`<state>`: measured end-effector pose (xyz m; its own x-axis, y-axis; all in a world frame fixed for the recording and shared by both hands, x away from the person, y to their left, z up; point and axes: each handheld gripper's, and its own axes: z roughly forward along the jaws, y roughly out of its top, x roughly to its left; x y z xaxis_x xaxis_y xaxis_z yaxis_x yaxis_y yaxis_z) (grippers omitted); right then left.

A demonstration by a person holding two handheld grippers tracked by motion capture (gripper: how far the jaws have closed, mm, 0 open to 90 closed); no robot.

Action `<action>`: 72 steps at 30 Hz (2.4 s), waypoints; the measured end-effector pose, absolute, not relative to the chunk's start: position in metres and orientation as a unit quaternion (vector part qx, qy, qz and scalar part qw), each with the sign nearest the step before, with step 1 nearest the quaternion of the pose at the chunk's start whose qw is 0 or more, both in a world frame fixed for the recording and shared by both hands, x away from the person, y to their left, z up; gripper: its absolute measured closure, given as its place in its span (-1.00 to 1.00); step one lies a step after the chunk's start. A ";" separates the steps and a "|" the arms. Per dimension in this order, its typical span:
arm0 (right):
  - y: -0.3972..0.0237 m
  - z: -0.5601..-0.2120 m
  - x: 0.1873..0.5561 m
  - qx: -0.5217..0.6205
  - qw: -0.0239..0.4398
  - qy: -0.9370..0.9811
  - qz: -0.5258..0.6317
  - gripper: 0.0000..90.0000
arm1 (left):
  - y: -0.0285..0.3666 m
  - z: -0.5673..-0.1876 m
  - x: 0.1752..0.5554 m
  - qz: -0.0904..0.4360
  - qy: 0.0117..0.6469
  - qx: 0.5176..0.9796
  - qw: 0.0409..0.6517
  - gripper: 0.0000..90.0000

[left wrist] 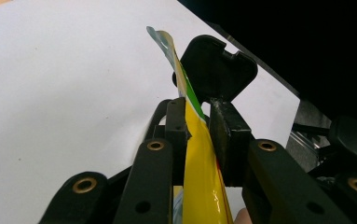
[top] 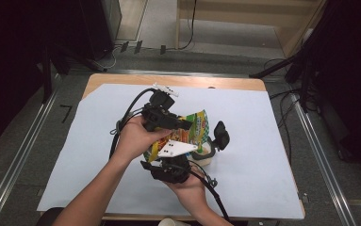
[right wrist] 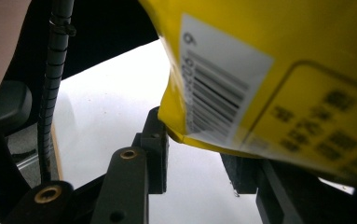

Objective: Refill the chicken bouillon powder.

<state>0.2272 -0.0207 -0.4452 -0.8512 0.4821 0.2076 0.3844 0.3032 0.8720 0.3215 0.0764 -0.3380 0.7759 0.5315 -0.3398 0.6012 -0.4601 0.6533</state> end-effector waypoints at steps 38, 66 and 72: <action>-0.022 -0.443 0.227 0.259 0.039 0.809 0.527 0.46 | 0.085 -0.340 0.329 -0.071 0.358 0.838 0.406 0.70; -0.024 -0.442 0.226 0.259 0.036 0.807 0.529 0.46 | 0.087 -0.339 0.331 -0.076 0.367 0.831 0.412 0.71; -0.024 -0.442 0.225 0.259 0.035 0.807 0.530 0.46 | 0.086 -0.340 0.331 -0.070 0.369 0.834 0.405 0.73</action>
<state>0.2249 -0.0235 -0.4425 -0.8635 0.4550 0.2174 0.3800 0.3037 0.8737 0.3310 0.0859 -0.3398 0.7185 0.5583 -0.4149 0.6714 -0.4008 0.6234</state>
